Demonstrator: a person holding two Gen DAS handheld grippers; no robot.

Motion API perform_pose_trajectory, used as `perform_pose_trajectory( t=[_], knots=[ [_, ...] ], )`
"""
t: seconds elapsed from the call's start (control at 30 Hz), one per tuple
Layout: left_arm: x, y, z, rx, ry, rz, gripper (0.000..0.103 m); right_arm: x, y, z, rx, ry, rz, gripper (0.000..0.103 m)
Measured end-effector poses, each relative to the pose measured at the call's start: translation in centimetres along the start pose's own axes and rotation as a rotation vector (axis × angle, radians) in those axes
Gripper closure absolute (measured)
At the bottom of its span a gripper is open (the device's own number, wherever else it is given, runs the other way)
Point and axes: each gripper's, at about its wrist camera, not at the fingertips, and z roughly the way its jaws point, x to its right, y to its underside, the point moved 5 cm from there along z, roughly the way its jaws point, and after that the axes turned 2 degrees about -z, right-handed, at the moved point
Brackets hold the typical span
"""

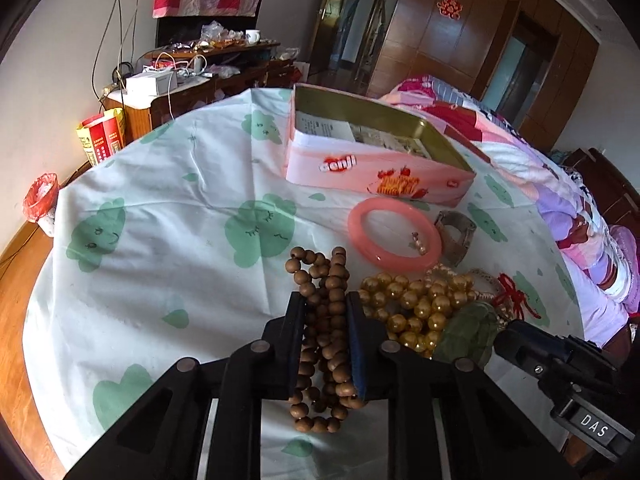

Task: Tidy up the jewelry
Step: 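Grasp the green jade bangle with the right gripper while the left gripper lifts the beads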

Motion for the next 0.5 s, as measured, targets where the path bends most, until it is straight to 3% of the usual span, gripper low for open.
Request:
perform_pose_trajectory(
  t=[0.23, 0.4, 0.5],
  knots=[
    [-0.3, -2.1, -3.0, 0.127, 0.032, -0.014, 0.083, -1.7, -0.9, 0.6, 0.015, -0.007, -0.066, 0.075],
    [-0.3, -2.4, -3.3, 0.142, 0.01, -0.001, 0.083, -1.9, -1.2, 2.9, -0.076, 0.044, -0.095, 0.076],
    [-0.4, -2.1, -2.7, 0.124, 0.012, -0.014, 0.083, -2.4, -1.0, 2.8, -0.078, 0.023, -0.127, 0.091]
  ],
)
